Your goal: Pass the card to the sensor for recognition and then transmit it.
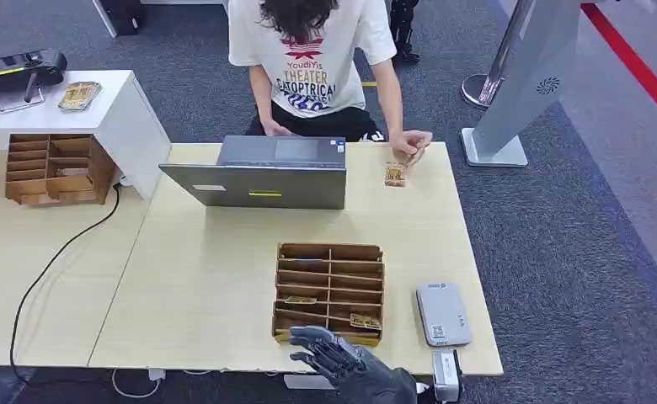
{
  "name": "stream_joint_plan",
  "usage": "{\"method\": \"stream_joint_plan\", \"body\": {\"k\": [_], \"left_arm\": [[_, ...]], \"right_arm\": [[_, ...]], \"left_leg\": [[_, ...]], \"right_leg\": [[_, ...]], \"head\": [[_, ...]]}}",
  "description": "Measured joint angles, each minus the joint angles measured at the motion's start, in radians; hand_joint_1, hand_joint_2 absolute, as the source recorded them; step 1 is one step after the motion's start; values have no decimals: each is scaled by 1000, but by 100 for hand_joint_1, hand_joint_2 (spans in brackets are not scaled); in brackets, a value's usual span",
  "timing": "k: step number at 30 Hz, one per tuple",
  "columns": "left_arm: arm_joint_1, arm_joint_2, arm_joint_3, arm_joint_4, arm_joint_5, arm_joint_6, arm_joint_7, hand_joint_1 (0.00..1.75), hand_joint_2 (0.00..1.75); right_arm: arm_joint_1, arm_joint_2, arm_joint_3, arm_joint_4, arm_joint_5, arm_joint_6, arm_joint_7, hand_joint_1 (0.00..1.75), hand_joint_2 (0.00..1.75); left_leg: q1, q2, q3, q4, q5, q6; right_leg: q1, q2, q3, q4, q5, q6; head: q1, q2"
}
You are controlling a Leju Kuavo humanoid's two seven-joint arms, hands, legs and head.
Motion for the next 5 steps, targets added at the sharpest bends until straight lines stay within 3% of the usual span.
{"method": "stream_joint_plan", "body": {"k": [5], "left_arm": [[0, 0, 13, 0, -3, -14, -10, 0, 0]], "right_arm": [[2, -1, 0, 0, 1, -2, -5, 0, 0]], "left_leg": [[0, 0, 0, 0, 0, 0]], "right_leg": [[0, 0, 0, 0, 0, 0]], "head": [[0, 0]]}}
